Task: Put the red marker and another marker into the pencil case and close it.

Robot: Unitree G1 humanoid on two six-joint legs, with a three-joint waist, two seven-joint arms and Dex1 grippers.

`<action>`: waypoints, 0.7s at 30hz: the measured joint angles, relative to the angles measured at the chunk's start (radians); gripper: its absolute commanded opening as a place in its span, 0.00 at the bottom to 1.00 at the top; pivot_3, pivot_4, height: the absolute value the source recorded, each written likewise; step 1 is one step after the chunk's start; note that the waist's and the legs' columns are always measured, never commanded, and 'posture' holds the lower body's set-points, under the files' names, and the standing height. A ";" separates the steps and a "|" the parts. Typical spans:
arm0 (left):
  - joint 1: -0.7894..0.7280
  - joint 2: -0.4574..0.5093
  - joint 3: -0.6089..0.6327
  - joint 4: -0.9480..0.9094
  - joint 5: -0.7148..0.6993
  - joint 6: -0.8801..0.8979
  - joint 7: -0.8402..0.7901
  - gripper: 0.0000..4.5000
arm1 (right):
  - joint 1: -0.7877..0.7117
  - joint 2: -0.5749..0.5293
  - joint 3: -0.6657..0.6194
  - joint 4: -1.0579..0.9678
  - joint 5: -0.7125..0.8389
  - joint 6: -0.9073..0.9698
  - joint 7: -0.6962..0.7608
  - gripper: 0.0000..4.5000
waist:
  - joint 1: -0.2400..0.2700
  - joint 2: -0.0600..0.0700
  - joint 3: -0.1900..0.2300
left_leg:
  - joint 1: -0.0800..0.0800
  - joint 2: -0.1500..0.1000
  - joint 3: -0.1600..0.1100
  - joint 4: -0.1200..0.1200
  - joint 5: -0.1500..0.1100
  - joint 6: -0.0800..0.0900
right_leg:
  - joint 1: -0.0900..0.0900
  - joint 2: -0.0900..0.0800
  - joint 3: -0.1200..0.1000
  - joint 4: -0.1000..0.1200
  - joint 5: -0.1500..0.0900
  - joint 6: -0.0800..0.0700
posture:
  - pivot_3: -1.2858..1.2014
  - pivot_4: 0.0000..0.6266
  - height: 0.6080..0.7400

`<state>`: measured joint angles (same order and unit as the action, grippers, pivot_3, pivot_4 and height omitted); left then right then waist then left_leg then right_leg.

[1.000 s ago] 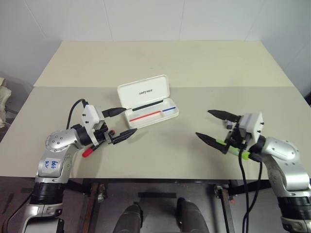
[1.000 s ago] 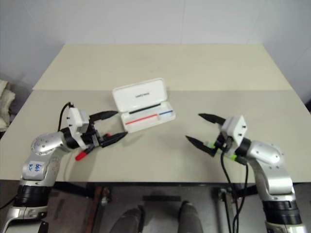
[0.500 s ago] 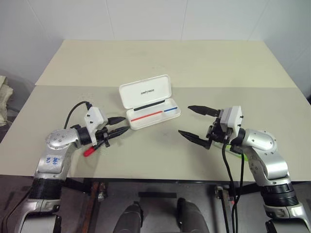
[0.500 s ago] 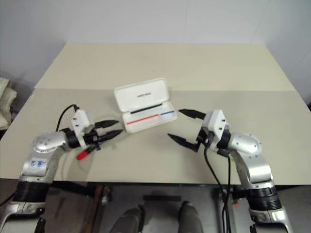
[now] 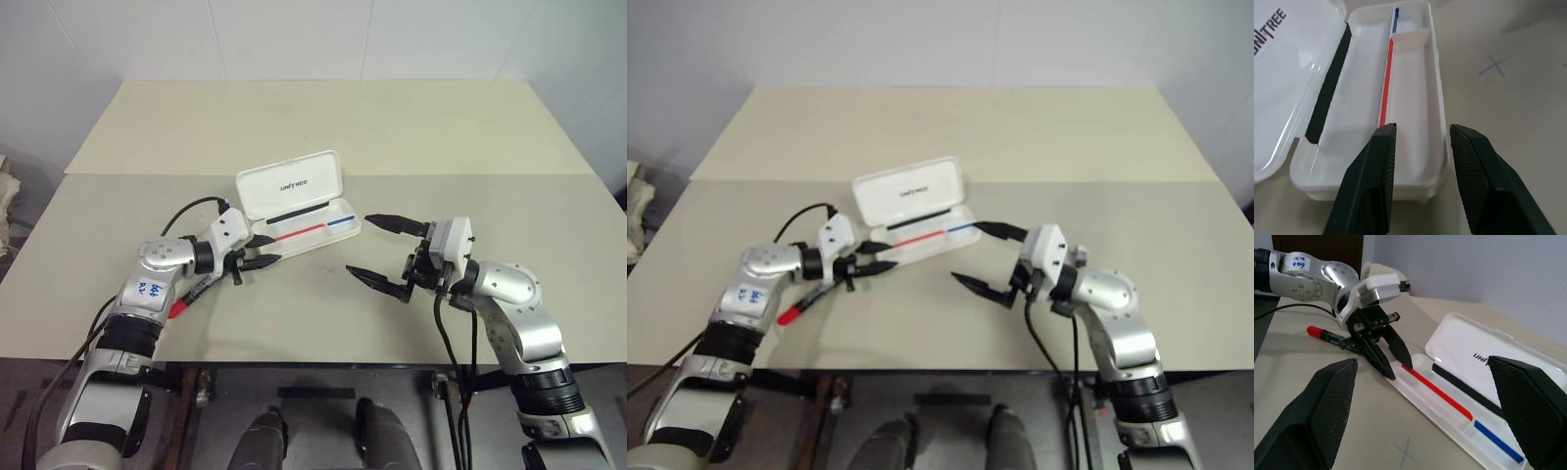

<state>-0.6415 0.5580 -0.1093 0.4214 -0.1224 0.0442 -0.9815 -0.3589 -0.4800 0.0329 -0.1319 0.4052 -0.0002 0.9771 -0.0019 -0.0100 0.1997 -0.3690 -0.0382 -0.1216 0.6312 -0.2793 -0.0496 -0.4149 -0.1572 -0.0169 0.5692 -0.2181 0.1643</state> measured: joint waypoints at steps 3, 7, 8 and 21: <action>-0.019 0.000 -0.008 0.023 0.012 -0.002 -0.008 0.41 | 0.000 0.006 0.000 0.000 -0.003 -0.001 -0.004 1.00 | -0.001 0.000 0.000 | 0.000 0.000 0.000 0.000 0.000 0.000 | 0.000 0.000 0.000 0.000 0.000 0.000 | 0.52 0.24 1.00; -0.058 -0.009 -0.031 0.067 0.045 -0.015 -0.018 0.41 | 0.000 0.024 0.002 -0.004 -0.011 -0.004 -0.018 1.00 | 0.000 0.000 0.000 | 0.000 0.000 0.000 0.000 0.000 0.000 | 0.000 0.000 0.000 0.001 0.000 0.000 | 0.52 0.24 1.00; -0.064 -0.011 -0.038 0.072 0.052 -0.015 -0.020 0.41 | 0.000 0.025 0.002 -0.005 -0.012 -0.006 -0.020 1.00 | -0.001 0.000 0.000 | 0.000 0.000 0.000 0.000 0.000 0.000 | 0.000 0.000 0.000 0.001 0.000 0.000 | 0.52 0.24 1.00; -0.166 -0.049 -0.119 0.145 0.137 0.035 -0.056 0.41 | -0.021 0.043 0.003 -0.005 -0.023 -0.024 -0.032 1.00 | -0.001 0.000 0.000 | 0.000 0.000 0.000 0.000 0.000 0.000 | 0.000 0.001 0.000 0.001 0.000 0.000 | 0.52 0.24 1.00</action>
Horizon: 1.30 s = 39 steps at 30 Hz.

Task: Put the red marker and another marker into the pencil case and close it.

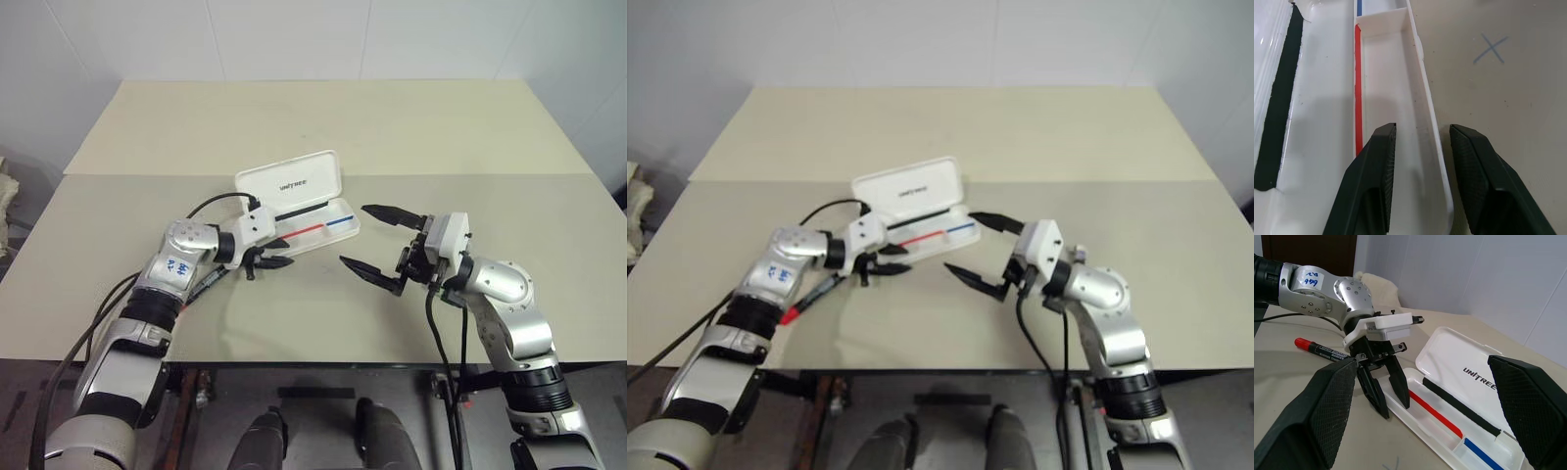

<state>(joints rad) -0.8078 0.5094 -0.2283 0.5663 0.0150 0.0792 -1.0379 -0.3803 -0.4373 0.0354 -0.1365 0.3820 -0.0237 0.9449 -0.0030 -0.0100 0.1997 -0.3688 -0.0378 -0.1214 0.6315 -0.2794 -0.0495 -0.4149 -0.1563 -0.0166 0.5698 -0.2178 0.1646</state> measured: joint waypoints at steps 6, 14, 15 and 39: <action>-0.023 -0.002 -0.022 -0.006 0.019 0.059 -0.002 0.13 | -0.027 0.001 0.000 0.001 -0.001 -0.012 0.000 1.00 | 0.000 0.000 0.000 | 0.002 0.000 0.000 0.001 0.000 0.000 | 0.000 0.000 0.001 0.004 0.000 0.000 | 0.52 0.24 1.00; -0.023 -0.008 -0.024 -0.009 0.027 0.068 0.012 0.00 | -0.034 -0.057 -0.002 0.012 0.013 0.005 0.057 1.00 | 0.000 0.000 0.000 | 0.004 0.001 0.000 0.003 0.001 -0.001 | 0.001 0.002 0.002 0.003 0.001 -0.002 | 0.52 0.24 1.00; -0.023 -0.010 -0.024 -0.009 0.027 0.065 0.012 0.00 | -0.034 -0.074 -0.004 0.020 0.019 0.012 0.073 1.00 | 0.000 0.000 0.000 | 0.004 0.001 0.000 0.003 0.001 -0.001 | 0.001 0.002 0.002 0.003 0.001 -0.002 | 0.52 0.24 1.00; 0.139 0.018 -0.033 -0.210 -0.016 -0.167 -0.198 0.00 | 0.082 -0.282 -0.123 0.053 0.080 0.117 0.227 1.00 | -0.001 0.000 0.000 | 0.000 0.002 0.005 0.004 -0.005 0.003 | 0.001 0.002 0.004 -0.004 0.002 0.000 | 0.52 0.24 1.00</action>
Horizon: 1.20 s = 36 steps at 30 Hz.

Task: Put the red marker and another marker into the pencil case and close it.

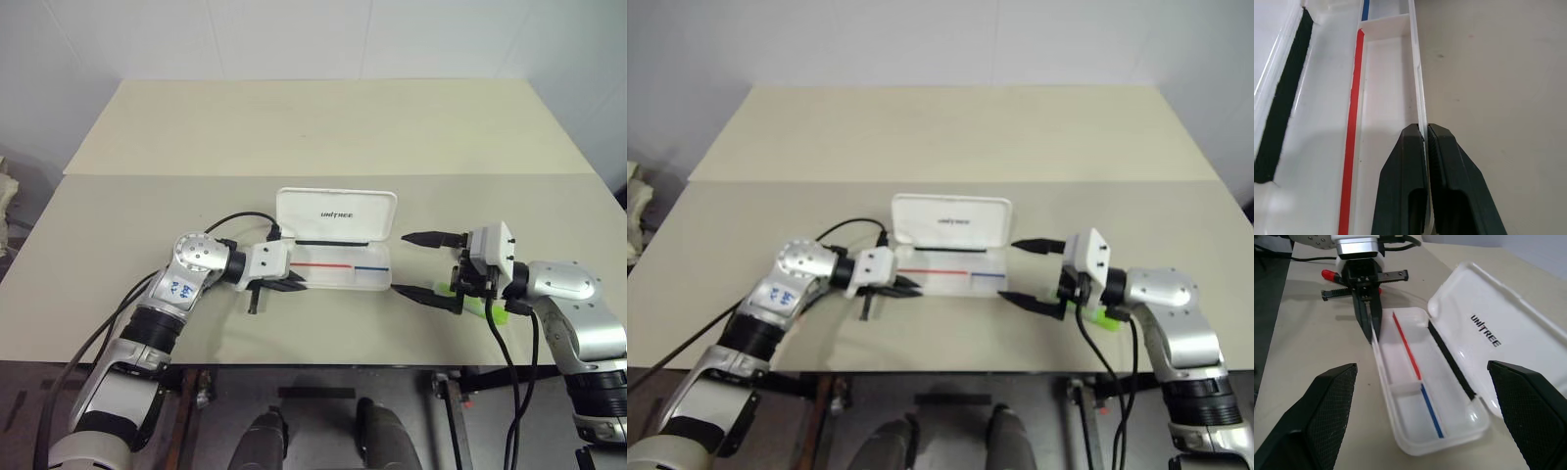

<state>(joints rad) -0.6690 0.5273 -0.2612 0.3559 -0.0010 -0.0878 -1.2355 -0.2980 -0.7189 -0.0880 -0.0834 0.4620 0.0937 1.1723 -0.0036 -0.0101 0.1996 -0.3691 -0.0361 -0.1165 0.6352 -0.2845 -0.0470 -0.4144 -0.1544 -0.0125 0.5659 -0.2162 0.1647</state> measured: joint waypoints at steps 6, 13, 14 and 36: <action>0.014 0.000 0.000 -0.028 0.001 0.025 0.007 0.00 | 0.019 -0.001 -0.004 -0.043 0.001 0.016 -0.014 1.00 | 0.002 0.000 0.000 | 0.001 0.001 0.001 0.000 -0.001 0.001 | 0.000 0.001 0.001 0.001 0.000 0.000 | 0.52 0.24 1.00; 0.020 -0.041 0.000 -0.058 0.007 0.106 0.066 0.00 | 0.027 0.000 -0.004 -0.051 0.002 0.019 -0.021 1.00 | 0.019 0.000 0.000 | 0.000 0.001 0.001 0.003 -0.001 0.002 | 0.001 0.001 0.001 0.001 0.000 0.000 | 0.52 0.24 1.00; 0.027 -0.050 0.000 -0.071 0.007 0.120 0.076 0.00 | 0.027 0.002 -0.003 -0.052 0.002 0.019 -0.022 1.00 | 0.023 0.000 0.000 | 0.000 0.001 0.001 0.003 -0.001 0.002 | 0.001 0.001 0.001 0.001 0.000 0.000 | 0.52 0.24 1.00; 0.098 -0.041 -0.012 -0.132 -0.031 0.102 0.065 0.94 | 0.002 0.040 0.023 -0.071 0.002 0.044 -0.035 1.00 | 0.022 0.000 0.000 | -0.001 0.002 0.002 0.012 -0.006 0.003 | 0.000 0.002 0.003 0.002 0.000 0.000 | 0.52 0.24 1.00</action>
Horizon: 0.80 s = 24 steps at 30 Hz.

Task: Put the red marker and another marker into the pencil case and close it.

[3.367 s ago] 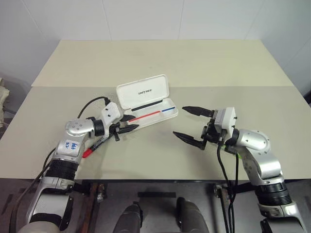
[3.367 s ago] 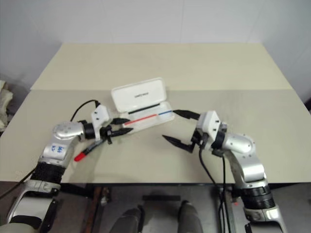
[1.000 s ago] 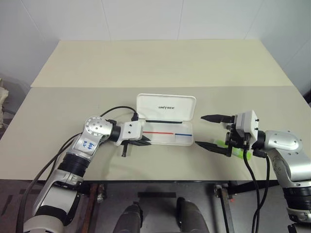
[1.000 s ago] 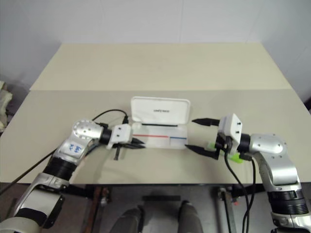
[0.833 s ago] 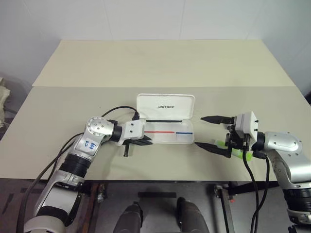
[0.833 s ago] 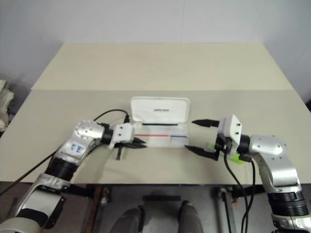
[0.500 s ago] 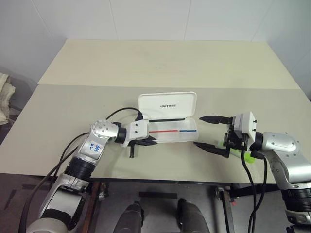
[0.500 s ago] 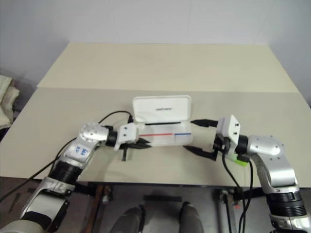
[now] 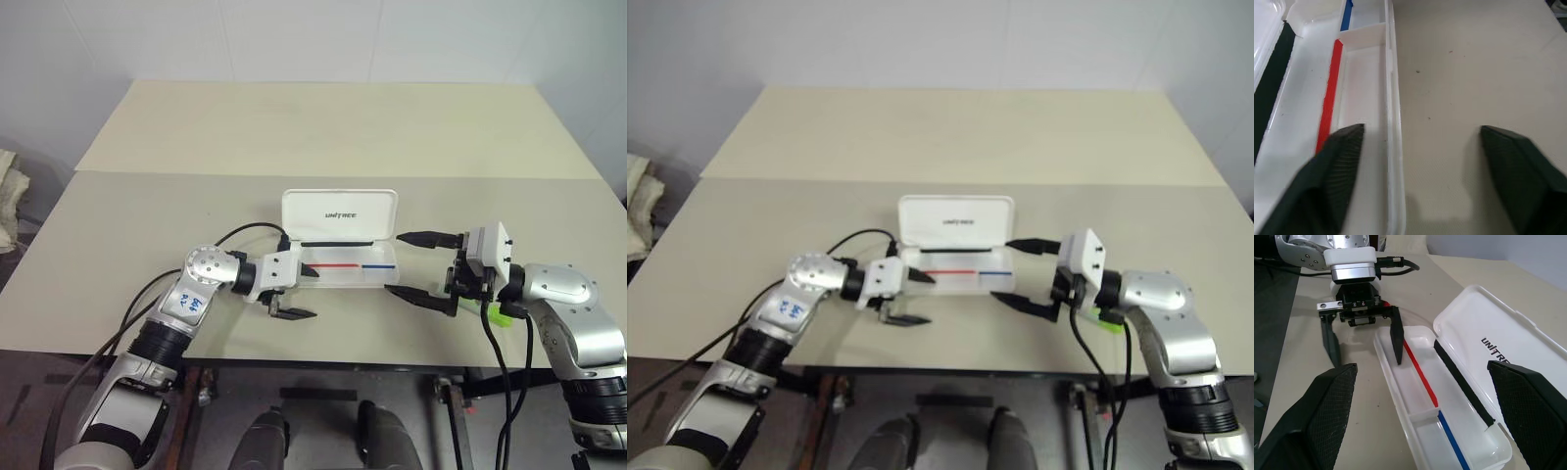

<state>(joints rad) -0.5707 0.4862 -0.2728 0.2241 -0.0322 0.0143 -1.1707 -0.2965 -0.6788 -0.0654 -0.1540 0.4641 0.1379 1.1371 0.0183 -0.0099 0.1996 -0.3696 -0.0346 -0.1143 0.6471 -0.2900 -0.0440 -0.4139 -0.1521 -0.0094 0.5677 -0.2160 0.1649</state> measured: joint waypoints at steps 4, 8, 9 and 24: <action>0.066 0.004 0.017 -0.094 -0.027 0.045 0.020 0.94 | -0.005 0.007 0.016 0.000 0.000 0.002 0.001 1.00 | -0.008 0.000 0.000 | 0.000 0.000 0.000 0.000 0.000 0.000 | 0.000 0.000 0.000 0.002 0.000 0.000 | 0.52 0.24 1.00; 0.159 0.005 0.051 -0.207 -0.049 0.093 0.078 0.94 | -0.011 0.023 0.022 0.005 -0.001 -0.002 0.007 1.00 | -0.018 0.000 0.000 | 0.000 0.000 0.000 0.000 -0.001 0.000 | 0.000 0.000 0.000 0.002 0.000 0.000 | 0.52 0.24 1.00; 0.179 0.006 0.059 -0.227 -0.055 0.098 0.089 0.94 | -0.012 0.026 0.023 0.009 -0.001 -0.004 0.009 1.00 | -0.019 0.000 0.000 | 0.000 0.000 0.000 0.000 -0.001 0.000 | 0.000 0.000 0.000 0.002 0.000 0.000 | 0.52 0.24 1.00; 0.386 0.018 0.258 -0.437 -0.108 0.029 0.297 0.94 | -0.065 0.080 0.077 0.092 -0.005 -0.035 0.059 1.00 | -0.020 0.000 0.000 | 0.001 0.001 0.001 0.000 -0.001 -0.001 | 0.000 0.001 0.001 0.000 0.000 -0.001 | 0.52 0.24 1.00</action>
<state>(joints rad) -0.1849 0.5040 -0.0145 -0.2130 -0.1405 0.0433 -0.8737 -0.3618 -0.5990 0.0111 -0.0624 0.4586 0.1026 1.1964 -0.0021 -0.0097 0.1997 -0.3683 -0.0331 -0.1138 0.6471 -0.2911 -0.0446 -0.4142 -0.1511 -0.0082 0.5677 -0.2162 0.1640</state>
